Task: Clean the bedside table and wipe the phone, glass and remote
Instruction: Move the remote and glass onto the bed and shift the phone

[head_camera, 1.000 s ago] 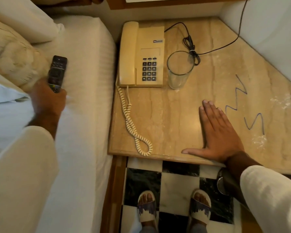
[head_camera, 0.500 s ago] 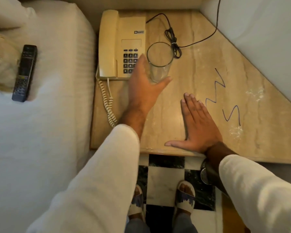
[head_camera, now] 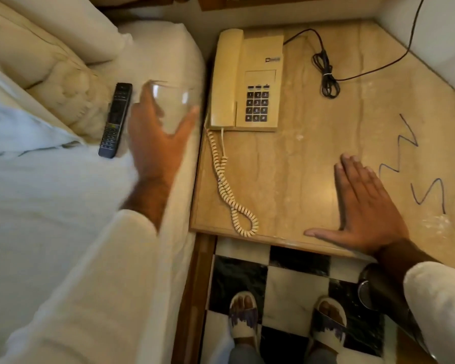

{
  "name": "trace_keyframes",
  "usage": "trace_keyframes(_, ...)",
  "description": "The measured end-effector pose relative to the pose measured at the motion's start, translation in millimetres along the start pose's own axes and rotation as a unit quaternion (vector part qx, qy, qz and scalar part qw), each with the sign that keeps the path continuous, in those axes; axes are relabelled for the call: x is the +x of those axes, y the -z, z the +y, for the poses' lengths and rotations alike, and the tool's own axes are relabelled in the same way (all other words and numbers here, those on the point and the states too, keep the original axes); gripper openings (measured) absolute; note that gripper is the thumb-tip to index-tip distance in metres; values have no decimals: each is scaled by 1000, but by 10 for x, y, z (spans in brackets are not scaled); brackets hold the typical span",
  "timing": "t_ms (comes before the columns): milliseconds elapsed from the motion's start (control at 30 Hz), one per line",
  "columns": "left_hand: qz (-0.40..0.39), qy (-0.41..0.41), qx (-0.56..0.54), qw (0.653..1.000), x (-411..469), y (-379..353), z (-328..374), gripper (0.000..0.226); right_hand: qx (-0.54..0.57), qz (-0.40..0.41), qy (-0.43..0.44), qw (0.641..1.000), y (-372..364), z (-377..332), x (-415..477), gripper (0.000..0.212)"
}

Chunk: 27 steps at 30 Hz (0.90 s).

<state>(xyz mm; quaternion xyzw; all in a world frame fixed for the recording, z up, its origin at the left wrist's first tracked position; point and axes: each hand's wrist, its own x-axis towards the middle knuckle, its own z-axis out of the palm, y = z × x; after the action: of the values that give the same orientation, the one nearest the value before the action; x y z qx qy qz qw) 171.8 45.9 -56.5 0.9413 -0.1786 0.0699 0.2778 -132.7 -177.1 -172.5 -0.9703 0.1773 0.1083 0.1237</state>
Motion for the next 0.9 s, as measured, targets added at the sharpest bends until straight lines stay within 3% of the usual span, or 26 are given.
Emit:
trace_keyframes(133, -68, 65, 148, 984, 338, 294, -639, 89, -4, 8, -4, 1000, 10, -7, -6, 149)
trace_keyframes(233, -82, 60, 192, 976, 451, 297, -854, 84, -3, 15, -1, 1000, 4, -14, -6, 149)
trace_keyframes(367, -77, 67, 225, 969, 440, 172, -929, 86, 1, 20, -3, 1000, -6, -5, -1, 149)
trace_keyframes(467, -49, 81, 267, 959, 337, 134, -851, 104, 10, 25, 2, 1000, -9, -4, -13, 149)
trace_keyframes(533, -29, 35, 212, 976, 197, 135, -702, 110, 45, 32, -5, 998, 40, -31, -27, 150)
trace_keyframes(600, -36, -44, 86, 995, -16, 71, -493, 100, 107, 44, -29, 993, 130, -120, -14, 148)
trace_keyframes(667, -82, -59, -37, 994, -238, -113, -246, 87, 171, 54, -44, 983, 265, -303, 96, 141)
trace_keyframes(767, -164, 28, -116, 979, -289, -475, 144, 86, 308, 90, -70, 945, 476, -723, 530, 119)
trace_keyframes(900, -176, 127, -126, 968, 181, -843, 380, 84, 530, 132, -165, 821, 792, -1133, 1425, 103)
